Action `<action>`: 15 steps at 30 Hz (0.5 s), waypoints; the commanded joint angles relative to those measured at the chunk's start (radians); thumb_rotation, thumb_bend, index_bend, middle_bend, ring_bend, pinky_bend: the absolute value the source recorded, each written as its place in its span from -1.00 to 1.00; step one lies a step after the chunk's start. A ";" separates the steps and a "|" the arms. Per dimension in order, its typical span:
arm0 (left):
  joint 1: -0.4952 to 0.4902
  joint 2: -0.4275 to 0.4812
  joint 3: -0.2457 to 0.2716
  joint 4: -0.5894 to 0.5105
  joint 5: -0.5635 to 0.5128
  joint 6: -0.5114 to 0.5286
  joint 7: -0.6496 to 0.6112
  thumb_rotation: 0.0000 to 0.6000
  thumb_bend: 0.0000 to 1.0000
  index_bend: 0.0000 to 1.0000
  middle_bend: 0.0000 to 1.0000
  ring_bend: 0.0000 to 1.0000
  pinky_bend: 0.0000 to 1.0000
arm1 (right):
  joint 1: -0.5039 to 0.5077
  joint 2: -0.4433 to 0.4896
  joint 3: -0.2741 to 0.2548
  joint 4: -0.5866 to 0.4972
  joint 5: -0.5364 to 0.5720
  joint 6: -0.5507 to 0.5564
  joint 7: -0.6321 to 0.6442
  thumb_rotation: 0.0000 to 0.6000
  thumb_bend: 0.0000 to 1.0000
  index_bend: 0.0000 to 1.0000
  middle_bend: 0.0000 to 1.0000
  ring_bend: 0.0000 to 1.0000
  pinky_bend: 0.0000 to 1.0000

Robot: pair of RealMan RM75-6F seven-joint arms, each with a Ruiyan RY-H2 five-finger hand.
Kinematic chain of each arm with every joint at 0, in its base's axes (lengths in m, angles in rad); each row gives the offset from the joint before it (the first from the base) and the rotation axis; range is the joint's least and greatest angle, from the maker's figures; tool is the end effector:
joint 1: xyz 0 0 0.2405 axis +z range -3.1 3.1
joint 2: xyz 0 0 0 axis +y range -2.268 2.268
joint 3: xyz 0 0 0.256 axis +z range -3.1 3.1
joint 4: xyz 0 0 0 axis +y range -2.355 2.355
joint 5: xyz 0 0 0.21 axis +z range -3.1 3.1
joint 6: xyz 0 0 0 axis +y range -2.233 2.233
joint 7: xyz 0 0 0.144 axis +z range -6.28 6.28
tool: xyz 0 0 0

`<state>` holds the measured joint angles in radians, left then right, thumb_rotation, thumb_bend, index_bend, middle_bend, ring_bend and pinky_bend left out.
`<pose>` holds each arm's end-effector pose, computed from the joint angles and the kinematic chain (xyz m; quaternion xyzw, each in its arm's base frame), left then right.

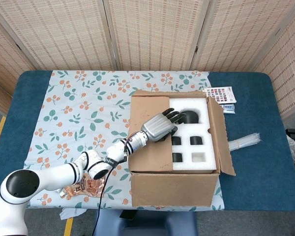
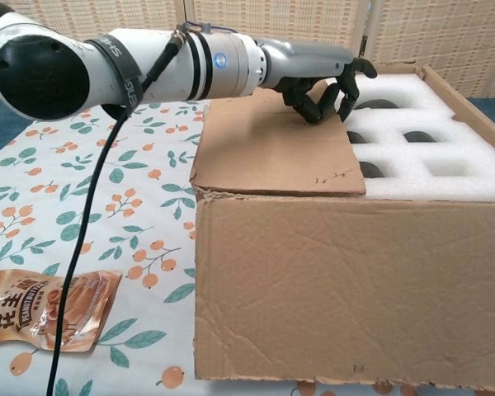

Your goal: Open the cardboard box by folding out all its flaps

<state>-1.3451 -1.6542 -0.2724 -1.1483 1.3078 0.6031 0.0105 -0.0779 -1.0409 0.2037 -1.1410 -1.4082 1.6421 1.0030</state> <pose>0.0637 0.4118 -0.0518 -0.8580 -0.2037 -0.4062 0.2394 -0.3939 -0.1434 0.3021 0.3960 -0.4146 0.5876 0.5710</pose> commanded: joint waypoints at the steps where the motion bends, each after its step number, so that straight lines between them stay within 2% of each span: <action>1: 0.004 0.007 0.005 -0.008 -0.011 0.005 0.023 1.00 1.00 0.25 -1.00 -1.00 -1.00 | 0.000 0.001 -0.001 -0.003 -0.002 -0.003 -0.003 0.02 0.19 -0.40 -1.00 -1.00 -1.00; 9: 0.011 0.028 -0.002 -0.038 -0.024 0.045 0.072 1.00 1.00 0.26 -1.00 -1.00 -1.00 | 0.003 0.005 -0.003 -0.009 -0.008 -0.012 -0.008 0.02 0.19 -0.40 -1.00 -1.00 -1.00; 15: -0.002 0.066 -0.009 -0.066 -0.049 0.056 0.176 1.00 1.00 0.27 -1.00 -1.00 -1.00 | -0.004 0.008 -0.003 -0.016 -0.001 -0.015 -0.008 0.03 0.19 -0.39 -1.00 -1.00 -1.00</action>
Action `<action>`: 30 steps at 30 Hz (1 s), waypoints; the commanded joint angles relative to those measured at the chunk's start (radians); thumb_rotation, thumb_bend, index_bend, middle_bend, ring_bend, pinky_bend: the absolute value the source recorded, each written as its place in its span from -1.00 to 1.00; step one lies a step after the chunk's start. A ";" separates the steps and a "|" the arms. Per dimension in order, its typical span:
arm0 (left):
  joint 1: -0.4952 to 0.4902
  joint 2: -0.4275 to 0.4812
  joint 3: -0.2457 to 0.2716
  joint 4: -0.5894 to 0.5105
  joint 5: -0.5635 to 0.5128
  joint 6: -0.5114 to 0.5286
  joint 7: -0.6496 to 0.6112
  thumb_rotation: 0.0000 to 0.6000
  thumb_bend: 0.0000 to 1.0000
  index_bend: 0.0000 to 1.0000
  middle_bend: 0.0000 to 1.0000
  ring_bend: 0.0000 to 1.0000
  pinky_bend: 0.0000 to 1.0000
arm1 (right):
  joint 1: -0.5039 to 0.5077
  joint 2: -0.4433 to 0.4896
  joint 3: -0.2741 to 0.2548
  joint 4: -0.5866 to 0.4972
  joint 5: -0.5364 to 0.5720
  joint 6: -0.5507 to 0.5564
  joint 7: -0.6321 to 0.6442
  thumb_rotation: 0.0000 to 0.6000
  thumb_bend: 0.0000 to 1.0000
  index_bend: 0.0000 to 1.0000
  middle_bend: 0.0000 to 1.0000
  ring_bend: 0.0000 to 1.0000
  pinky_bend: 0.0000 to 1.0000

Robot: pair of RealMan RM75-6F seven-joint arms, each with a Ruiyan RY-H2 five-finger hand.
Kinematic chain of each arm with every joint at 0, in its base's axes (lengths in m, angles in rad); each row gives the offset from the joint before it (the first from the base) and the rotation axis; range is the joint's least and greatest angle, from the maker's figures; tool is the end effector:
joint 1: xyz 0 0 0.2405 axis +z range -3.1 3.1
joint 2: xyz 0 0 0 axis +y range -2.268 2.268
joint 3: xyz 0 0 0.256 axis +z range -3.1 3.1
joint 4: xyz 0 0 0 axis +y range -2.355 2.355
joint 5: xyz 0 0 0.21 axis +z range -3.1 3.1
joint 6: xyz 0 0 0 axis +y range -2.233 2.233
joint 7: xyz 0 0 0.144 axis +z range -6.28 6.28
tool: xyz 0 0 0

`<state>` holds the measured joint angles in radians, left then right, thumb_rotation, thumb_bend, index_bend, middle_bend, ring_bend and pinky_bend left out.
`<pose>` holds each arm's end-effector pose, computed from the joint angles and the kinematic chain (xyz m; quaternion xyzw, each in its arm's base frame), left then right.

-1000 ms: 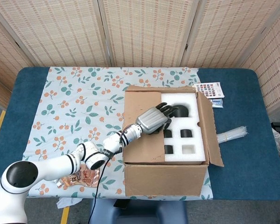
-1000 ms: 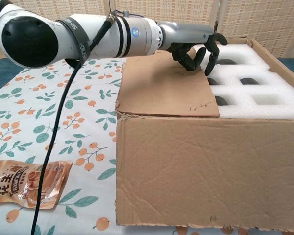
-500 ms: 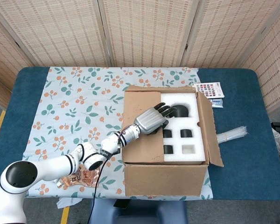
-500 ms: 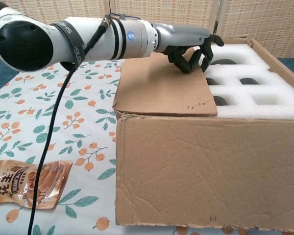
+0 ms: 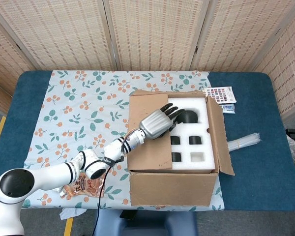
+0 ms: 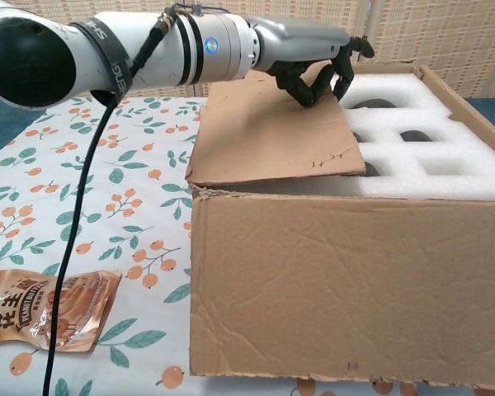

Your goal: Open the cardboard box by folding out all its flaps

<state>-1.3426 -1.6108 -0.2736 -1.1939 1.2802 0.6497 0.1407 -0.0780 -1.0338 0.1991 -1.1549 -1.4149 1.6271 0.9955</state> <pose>0.0675 0.4140 -0.0345 -0.8563 -0.1518 -0.4122 0.2717 -0.3937 -0.1437 0.2998 0.3982 -0.4232 0.5813 0.5695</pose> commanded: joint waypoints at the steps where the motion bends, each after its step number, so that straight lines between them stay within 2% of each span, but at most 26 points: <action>1: -0.002 0.031 -0.009 -0.030 -0.028 0.016 0.061 1.00 1.00 0.27 -1.00 -1.00 -1.00 | -0.005 0.001 0.003 -0.002 0.009 0.000 0.001 0.03 0.19 -0.39 -1.00 -1.00 -1.00; 9: 0.019 0.103 -0.019 -0.101 -0.102 0.064 0.184 1.00 1.00 0.28 -1.00 -1.00 -1.00 | -0.021 0.001 0.013 0.000 0.025 0.011 0.017 0.02 0.19 -0.40 -1.00 -1.00 -1.00; 23: 0.054 0.186 -0.032 -0.154 -0.204 0.156 0.323 1.00 1.00 0.20 -1.00 -1.00 -1.00 | -0.016 0.004 0.008 -0.016 0.011 0.001 -0.009 0.02 0.19 -0.40 -1.00 -1.00 -1.00; 30: 0.080 0.251 -0.036 -0.215 -0.266 0.187 0.369 1.00 1.00 0.18 -1.00 -1.00 -1.00 | -0.010 0.005 0.008 -0.023 0.008 -0.007 -0.027 0.02 0.19 -0.39 -1.00 -1.00 -1.00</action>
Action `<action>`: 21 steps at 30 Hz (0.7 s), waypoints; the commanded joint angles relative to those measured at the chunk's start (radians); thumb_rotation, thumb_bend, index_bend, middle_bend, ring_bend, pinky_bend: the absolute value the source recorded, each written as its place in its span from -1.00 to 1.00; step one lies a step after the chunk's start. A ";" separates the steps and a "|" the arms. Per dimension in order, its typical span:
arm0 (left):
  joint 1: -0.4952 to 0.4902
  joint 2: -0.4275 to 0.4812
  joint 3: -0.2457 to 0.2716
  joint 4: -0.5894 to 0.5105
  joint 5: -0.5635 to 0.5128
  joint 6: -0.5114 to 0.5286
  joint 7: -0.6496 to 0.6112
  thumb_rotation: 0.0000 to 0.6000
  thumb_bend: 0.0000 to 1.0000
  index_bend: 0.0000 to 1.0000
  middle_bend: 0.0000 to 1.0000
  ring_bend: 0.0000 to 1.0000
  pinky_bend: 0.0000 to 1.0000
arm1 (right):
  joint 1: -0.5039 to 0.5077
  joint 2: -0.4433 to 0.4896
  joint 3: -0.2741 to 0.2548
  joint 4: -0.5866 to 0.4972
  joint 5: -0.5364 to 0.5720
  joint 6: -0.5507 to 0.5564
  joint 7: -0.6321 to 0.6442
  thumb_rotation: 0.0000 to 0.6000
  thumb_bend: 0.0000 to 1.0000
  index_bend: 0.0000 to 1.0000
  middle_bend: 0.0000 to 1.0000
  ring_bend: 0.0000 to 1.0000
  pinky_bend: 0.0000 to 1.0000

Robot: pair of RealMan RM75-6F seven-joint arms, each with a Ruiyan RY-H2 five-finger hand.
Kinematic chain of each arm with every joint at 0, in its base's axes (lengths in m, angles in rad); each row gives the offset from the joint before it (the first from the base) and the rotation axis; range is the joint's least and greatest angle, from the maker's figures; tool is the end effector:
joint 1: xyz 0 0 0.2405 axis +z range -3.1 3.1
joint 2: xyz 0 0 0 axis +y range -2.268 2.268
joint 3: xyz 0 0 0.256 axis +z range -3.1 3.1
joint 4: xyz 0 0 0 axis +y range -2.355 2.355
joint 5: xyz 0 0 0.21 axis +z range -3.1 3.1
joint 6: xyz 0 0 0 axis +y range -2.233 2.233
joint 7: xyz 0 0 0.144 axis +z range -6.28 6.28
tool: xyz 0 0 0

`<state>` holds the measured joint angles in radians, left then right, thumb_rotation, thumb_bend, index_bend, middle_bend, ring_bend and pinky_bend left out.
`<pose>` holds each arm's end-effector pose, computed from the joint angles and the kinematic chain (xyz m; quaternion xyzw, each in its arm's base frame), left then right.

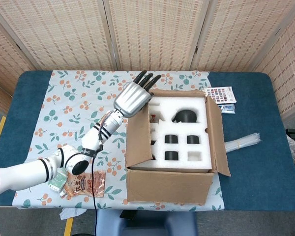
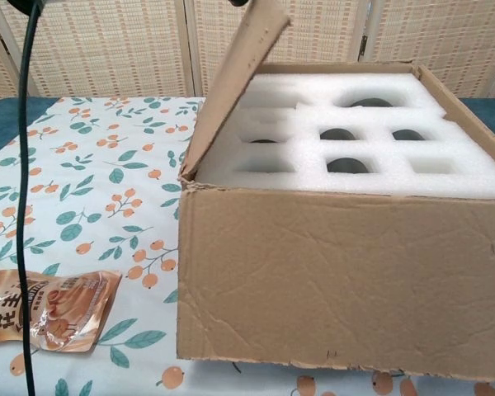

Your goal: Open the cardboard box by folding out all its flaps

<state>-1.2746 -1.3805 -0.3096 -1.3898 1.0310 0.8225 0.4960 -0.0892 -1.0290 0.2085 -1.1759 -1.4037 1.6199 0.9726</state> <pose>0.0495 0.4394 0.0624 -0.7936 -0.1042 -0.4246 0.4232 -0.3940 -0.1411 0.3000 0.3911 -0.4234 0.5768 0.5789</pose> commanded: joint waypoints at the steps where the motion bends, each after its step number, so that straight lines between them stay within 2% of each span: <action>1: 0.015 0.028 -0.001 -0.026 -0.021 0.019 0.016 1.00 1.00 0.18 -1.00 -1.00 -1.00 | 0.001 0.001 -0.003 -0.004 -0.005 0.001 -0.007 0.02 0.19 -0.39 -1.00 -1.00 -1.00; 13: 0.061 0.126 -0.009 -0.085 -0.049 0.062 0.007 1.00 1.00 0.11 -1.00 -1.00 -1.00 | 0.008 0.004 -0.008 -0.027 -0.011 -0.009 -0.044 0.03 0.19 -0.39 -1.00 -1.00 -1.00; 21: 0.097 0.163 -0.001 -0.073 -0.090 0.081 0.008 1.00 1.00 0.01 -1.00 -1.00 -1.00 | 0.001 0.004 -0.007 -0.044 -0.012 0.010 -0.068 0.03 0.18 -0.39 -1.00 -1.00 -1.00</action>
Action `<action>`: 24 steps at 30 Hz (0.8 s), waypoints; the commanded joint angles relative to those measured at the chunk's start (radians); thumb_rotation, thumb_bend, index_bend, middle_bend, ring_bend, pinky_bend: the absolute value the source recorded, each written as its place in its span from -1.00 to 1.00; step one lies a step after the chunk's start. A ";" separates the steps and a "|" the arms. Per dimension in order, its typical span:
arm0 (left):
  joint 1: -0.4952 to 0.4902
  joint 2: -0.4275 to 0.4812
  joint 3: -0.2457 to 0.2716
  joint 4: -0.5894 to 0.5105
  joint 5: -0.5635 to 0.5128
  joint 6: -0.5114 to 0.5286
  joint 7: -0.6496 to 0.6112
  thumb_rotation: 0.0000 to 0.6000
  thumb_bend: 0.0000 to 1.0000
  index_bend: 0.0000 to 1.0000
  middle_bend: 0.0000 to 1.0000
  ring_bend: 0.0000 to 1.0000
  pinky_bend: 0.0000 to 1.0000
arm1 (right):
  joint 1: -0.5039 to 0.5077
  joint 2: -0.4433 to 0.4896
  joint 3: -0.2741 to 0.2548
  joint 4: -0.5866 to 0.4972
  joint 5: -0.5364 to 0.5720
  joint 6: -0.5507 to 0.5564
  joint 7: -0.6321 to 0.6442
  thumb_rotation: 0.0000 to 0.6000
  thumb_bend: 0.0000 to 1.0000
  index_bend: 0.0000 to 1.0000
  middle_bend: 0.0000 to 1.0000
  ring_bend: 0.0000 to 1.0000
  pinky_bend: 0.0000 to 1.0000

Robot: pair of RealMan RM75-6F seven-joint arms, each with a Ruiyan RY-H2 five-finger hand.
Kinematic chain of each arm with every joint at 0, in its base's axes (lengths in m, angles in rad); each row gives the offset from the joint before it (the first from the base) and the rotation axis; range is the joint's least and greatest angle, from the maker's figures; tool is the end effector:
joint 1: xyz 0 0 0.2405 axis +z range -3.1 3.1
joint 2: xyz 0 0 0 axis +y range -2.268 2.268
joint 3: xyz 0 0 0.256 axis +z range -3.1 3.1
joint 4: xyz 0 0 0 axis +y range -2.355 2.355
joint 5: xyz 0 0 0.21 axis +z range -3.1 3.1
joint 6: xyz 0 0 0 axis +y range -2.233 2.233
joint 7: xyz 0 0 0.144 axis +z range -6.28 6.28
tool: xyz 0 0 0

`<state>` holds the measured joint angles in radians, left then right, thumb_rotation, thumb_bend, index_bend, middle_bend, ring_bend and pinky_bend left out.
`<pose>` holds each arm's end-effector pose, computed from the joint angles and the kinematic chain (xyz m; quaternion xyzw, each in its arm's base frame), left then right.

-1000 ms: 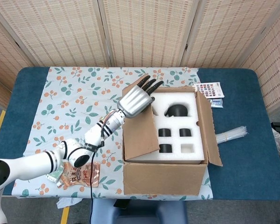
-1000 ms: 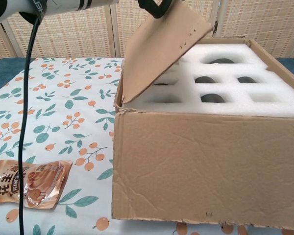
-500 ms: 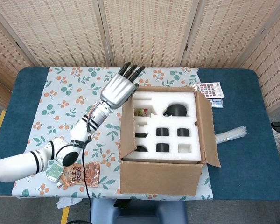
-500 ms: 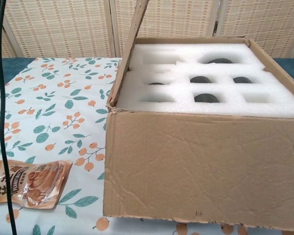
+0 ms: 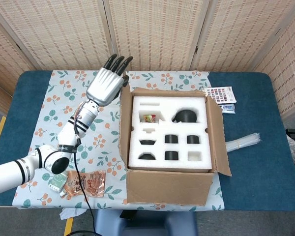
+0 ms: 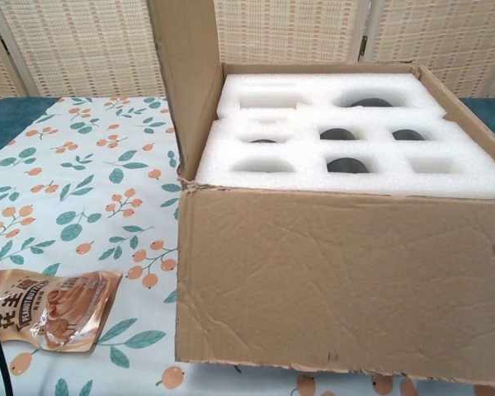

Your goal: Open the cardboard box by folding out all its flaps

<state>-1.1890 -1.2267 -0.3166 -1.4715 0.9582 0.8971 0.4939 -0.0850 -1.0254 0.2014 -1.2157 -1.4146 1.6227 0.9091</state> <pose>0.0115 0.4502 0.1244 -0.7485 -0.1342 -0.4271 0.4893 -0.3884 -0.1432 0.2925 0.4023 -0.4215 0.5668 0.5824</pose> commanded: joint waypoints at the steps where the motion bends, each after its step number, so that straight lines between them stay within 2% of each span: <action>1: 0.017 0.014 0.011 0.012 -0.024 0.008 0.017 1.00 1.00 0.02 -1.00 -1.00 -1.00 | -0.005 0.000 0.000 -0.007 -0.002 0.009 -0.006 0.02 0.18 -0.39 -1.00 -1.00 -1.00; 8: 0.090 0.084 0.036 -0.007 -0.082 0.064 0.047 1.00 1.00 0.01 -1.00 -1.00 -1.00 | -0.006 0.001 -0.002 -0.015 -0.003 0.011 -0.018 0.02 0.19 -0.40 -1.00 -1.00 -1.00; 12: 0.165 0.142 0.057 -0.048 -0.110 0.115 0.040 1.00 1.00 -0.02 -1.00 -1.00 -1.00 | -0.005 0.000 -0.003 -0.024 -0.011 0.022 -0.041 0.03 0.19 -0.40 -1.00 -1.00 -1.00; 15: 0.251 0.191 0.072 -0.123 -0.109 0.159 -0.032 1.00 1.00 -0.32 -0.99 -1.00 -1.00 | 0.000 -0.006 -0.003 -0.036 -0.015 0.026 -0.085 0.09 0.19 -0.48 -1.00 -1.00 -1.00; 17: 0.313 0.225 0.093 -0.192 -0.089 0.183 -0.088 1.00 1.00 -0.65 -0.99 -1.00 -1.00 | 0.007 -0.010 -0.005 -0.049 -0.018 0.023 -0.131 0.10 0.19 -0.54 -1.00 -1.00 -1.00; 19: 0.394 0.267 0.132 -0.271 -0.028 0.214 -0.162 1.00 0.90 -0.89 -0.99 -1.00 -1.00 | 0.015 -0.015 -0.007 -0.071 -0.018 0.016 -0.197 0.13 0.19 -0.56 -1.00 -1.00 -1.00; 21: 0.485 0.291 0.179 -0.329 0.053 0.276 -0.233 1.00 0.69 -0.99 -0.99 -1.00 -1.00 | 0.020 -0.025 -0.009 -0.095 -0.015 0.015 -0.261 0.23 0.19 -0.60 -1.00 -1.00 -1.00; 24: 0.620 0.285 0.260 -0.361 0.164 0.409 -0.272 1.00 0.36 -1.00 -0.99 -1.00 -1.00 | 0.029 -0.042 -0.014 -0.118 -0.013 0.006 -0.348 0.41 0.19 -0.68 -1.00 -1.00 -1.00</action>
<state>-0.7128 -0.9695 -0.1515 -1.7594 0.9964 1.1687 0.3017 -0.0690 -1.0489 0.1928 -1.3019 -1.4292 1.6386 0.6379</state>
